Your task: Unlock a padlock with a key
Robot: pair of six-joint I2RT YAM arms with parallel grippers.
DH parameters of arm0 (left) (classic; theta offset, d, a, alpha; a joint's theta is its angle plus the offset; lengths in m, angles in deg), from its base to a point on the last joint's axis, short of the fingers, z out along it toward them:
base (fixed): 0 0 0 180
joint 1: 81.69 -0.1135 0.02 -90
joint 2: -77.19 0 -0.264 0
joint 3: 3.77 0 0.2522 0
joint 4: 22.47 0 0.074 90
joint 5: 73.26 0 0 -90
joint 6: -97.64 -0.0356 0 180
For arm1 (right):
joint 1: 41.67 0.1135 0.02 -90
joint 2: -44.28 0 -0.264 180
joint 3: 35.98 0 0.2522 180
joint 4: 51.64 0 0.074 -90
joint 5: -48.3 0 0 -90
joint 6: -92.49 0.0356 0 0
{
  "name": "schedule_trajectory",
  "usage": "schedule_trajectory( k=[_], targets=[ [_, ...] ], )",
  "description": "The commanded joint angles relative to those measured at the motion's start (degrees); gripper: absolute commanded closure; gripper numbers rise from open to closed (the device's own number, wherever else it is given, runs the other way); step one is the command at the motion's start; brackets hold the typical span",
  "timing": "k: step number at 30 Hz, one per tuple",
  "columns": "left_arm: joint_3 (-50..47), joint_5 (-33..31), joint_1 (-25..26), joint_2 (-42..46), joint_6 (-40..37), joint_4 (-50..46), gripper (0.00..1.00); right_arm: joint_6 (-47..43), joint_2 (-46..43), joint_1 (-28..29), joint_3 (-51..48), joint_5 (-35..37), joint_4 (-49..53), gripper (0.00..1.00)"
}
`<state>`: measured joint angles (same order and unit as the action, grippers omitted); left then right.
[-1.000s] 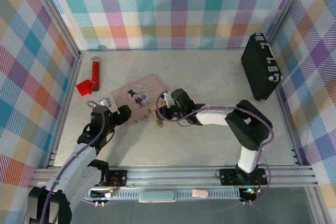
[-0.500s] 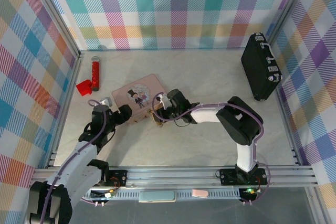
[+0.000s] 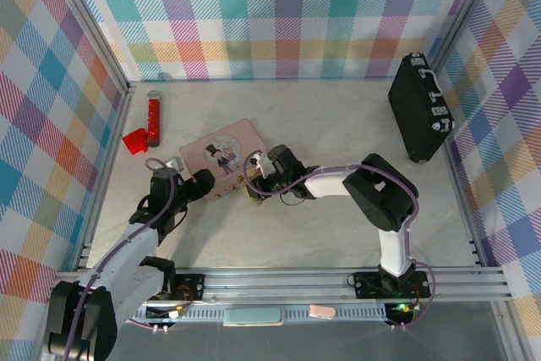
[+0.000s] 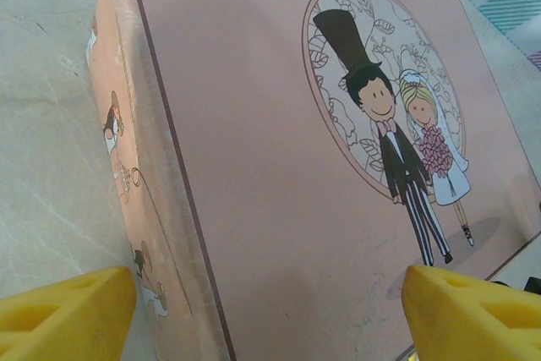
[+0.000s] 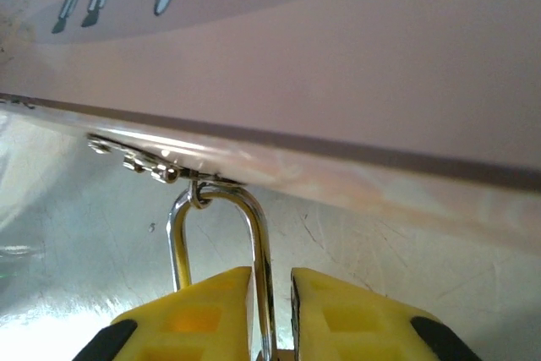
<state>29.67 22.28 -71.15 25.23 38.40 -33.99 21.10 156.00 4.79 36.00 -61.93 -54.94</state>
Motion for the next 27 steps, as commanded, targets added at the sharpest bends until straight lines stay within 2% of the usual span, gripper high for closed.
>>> schedule_trajectory(
  k=[1,15,22,27],
  targets=[
    [0.26,1.79,-1.05,-0.72,0.89,2.16,0.20,0.51,0.94,0.13,1.09,-1.71,-1.43,0.82],
    [1.24,2.35,-1.05,-2.08,1.99,1.03,0.22,4.50,1.50,0.13,0.10,-1.50,-4.25,0.94],
    [0.23,1.90,-1.05,-2.34,5.69,2.31,0.24,11.58,0.26,0.21,-2.39,1.74,-8.34,1.00],
    [0.31,2.54,-0.99,-3.87,7.17,2.42,0.25,15.94,-0.13,0.38,-2.63,4.50,-7.28,1.00]
  ],
)
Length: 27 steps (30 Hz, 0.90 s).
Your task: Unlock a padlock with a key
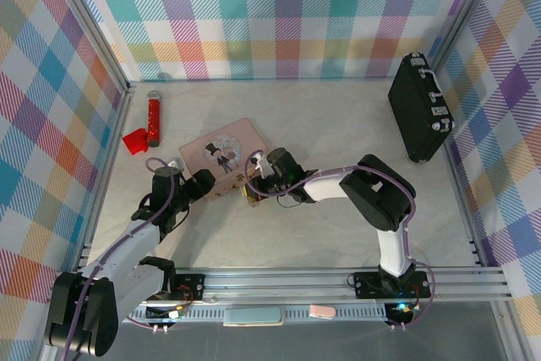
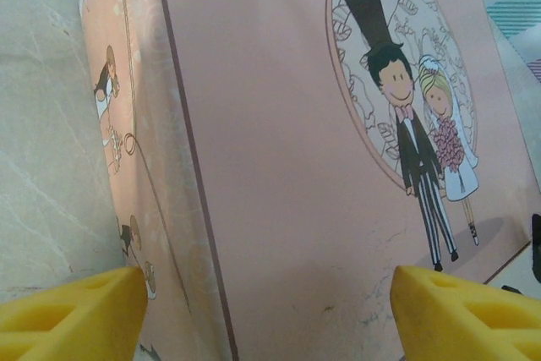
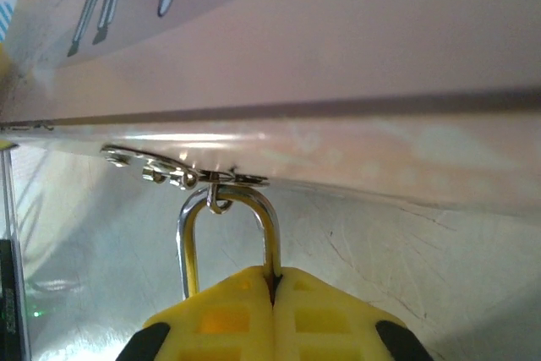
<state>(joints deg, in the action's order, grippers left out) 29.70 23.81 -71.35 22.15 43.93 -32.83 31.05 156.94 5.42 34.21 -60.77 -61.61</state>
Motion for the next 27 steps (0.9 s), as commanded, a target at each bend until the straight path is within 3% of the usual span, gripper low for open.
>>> schedule_trajectory(
  k=[1,8,18,27],
  targets=[
    [0.29,1.10,-0.77,-1.09,1.86,1.26,0.25,6.97,-1.29,-0.16,-1.08,4.17,-0.53,1.00],
    [-0.26,1.32,-0.14,-1.71,3.27,1.84,0.26,13.70,-3.39,0.81,-2.20,10.45,1.32,1.00],
    [0.07,0.84,3.00,-3.63,4.81,3.28,0.27,20.56,-2.76,1.60,-0.86,13.68,5.07,1.00],
    [0.25,-0.73,7.65,-7.60,6.42,5.95,0.28,29.86,-3.22,1.60,-3.02,16.15,0.79,1.00]
  ],
)
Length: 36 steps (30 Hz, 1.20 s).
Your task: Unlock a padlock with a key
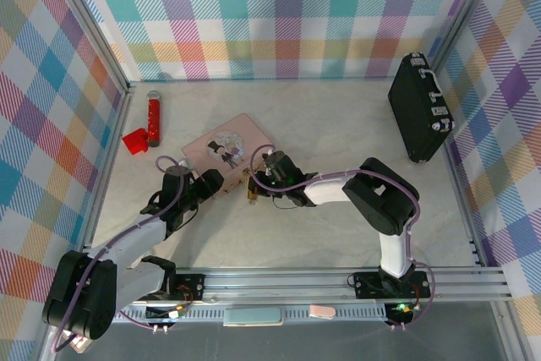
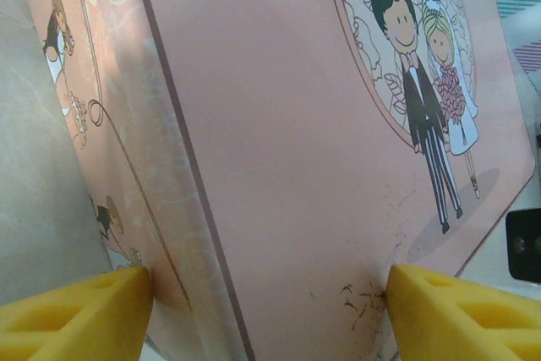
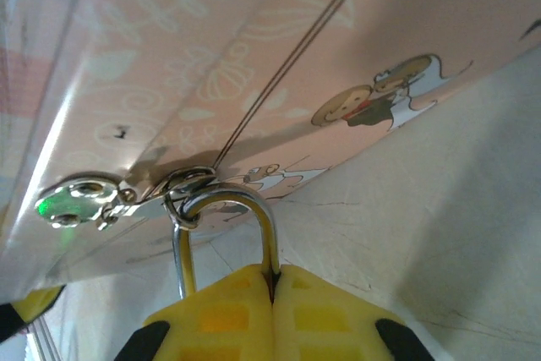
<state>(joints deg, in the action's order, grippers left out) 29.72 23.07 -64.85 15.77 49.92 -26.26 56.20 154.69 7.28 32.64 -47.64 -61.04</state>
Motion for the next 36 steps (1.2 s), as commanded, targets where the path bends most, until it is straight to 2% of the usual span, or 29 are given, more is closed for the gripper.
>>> schedule_trajectory(
  k=[1,9,19,31,36],
  targets=[
    [0.10,-0.36,1.18,-1.17,0.51,-0.90,0.28,5.67,-1.06,-0.26,-1.65,3.39,-0.42,1.00],
    [-1.31,-1.25,2.14,-0.75,1.50,-0.49,0.28,12.05,-1.70,-0.26,-3.21,6.68,-4.16,1.00],
    [-1.18,-1.59,2.76,-1.24,1.67,-0.18,0.28,20.73,0.15,-0.34,-3.41,7.05,-8.36,1.00],
    [-0.02,-2.41,2.76,-1.24,0.42,-1.43,0.27,25.57,1.29,-0.34,-3.87,9.69,-10.65,1.00],
    [0.48,-2.16,2.76,-2.21,0.04,-1.28,0.26,28.42,2.52,-0.35,-4.59,9.87,-15.34,1.00]
  ],
)
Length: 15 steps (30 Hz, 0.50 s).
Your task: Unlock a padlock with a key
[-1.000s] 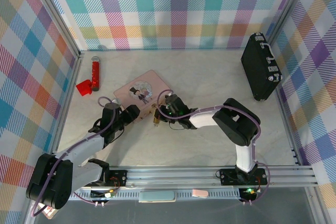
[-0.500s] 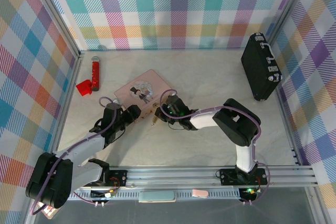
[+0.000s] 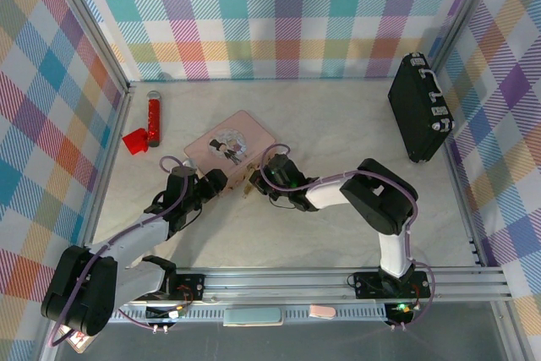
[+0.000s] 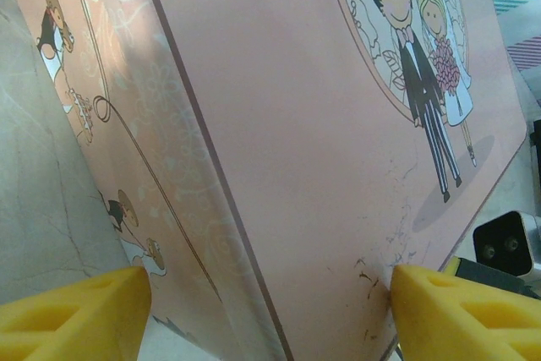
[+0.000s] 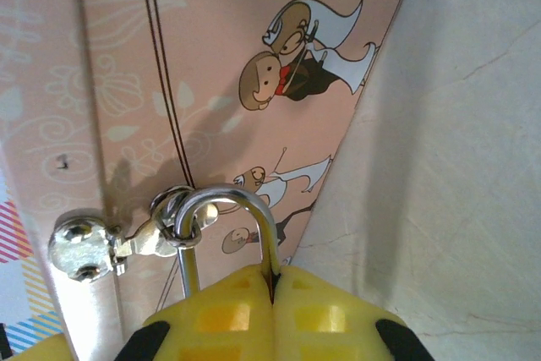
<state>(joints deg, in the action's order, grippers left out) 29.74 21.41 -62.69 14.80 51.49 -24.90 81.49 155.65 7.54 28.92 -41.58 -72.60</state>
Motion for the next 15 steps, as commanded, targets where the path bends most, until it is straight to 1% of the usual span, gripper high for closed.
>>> schedule_trajectory(
  k=[1,15],
  targets=[
    [0.70,-0.30,0.59,-1.53,-1.66,-2.48,0.26,3.50,1.57,-0.61,-0.94,3.97,-3.64,1.00],
    [1.44,-0.84,0.59,-2.75,-1.85,-2.87,0.26,4.32,0.70,-0.61,-2.50,8.11,-3.70,1.00]
  ],
)
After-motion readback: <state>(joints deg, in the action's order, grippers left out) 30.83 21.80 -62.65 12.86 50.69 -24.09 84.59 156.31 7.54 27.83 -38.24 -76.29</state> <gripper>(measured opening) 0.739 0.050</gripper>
